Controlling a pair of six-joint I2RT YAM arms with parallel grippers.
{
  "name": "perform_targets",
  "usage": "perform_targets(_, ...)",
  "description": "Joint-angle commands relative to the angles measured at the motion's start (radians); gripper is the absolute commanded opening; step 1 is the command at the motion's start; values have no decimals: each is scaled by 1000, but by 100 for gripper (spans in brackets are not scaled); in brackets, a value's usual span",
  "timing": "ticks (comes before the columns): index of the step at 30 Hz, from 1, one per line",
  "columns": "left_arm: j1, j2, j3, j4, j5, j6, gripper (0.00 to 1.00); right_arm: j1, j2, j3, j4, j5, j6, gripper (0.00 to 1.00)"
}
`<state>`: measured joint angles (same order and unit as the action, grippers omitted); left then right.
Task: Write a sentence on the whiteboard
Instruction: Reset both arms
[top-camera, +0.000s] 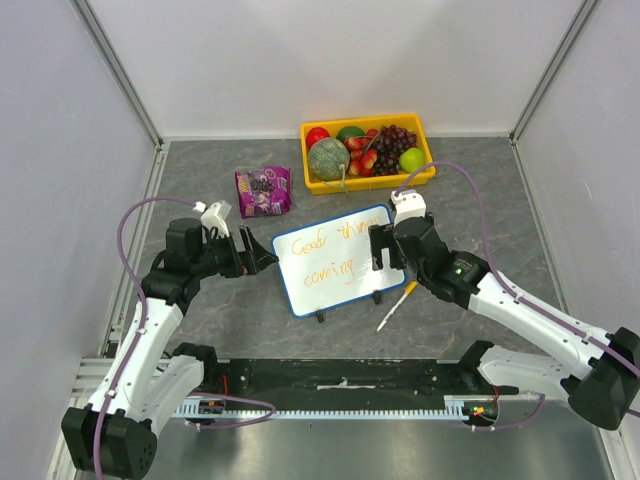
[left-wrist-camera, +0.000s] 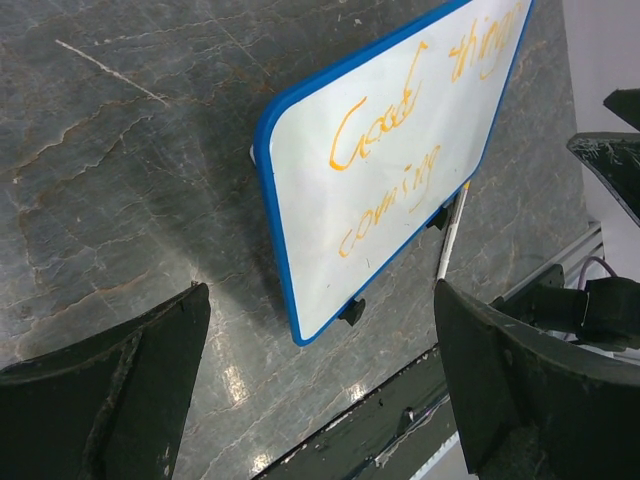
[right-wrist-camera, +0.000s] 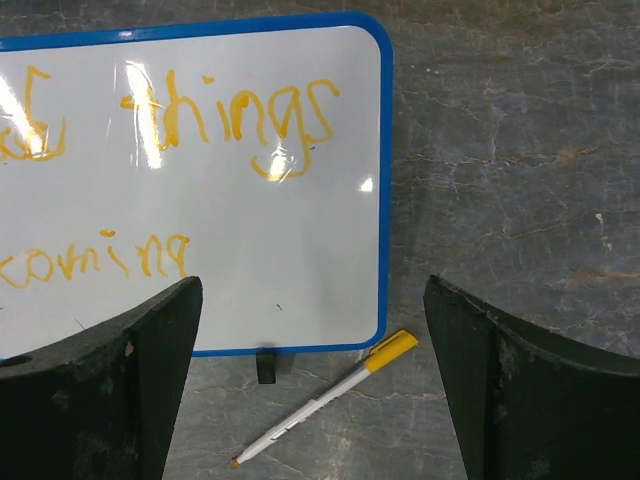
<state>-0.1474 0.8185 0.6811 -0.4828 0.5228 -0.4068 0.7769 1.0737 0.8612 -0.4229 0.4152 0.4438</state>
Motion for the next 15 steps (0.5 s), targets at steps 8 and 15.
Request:
perform_targets(8,0,1,23,-13,-107,-53,96,22,-58,47,9,97,-16,98)
perform_targets(15,0,-4,23,-14,-139,-72,96,22,-57,42,19,89,-16,98)
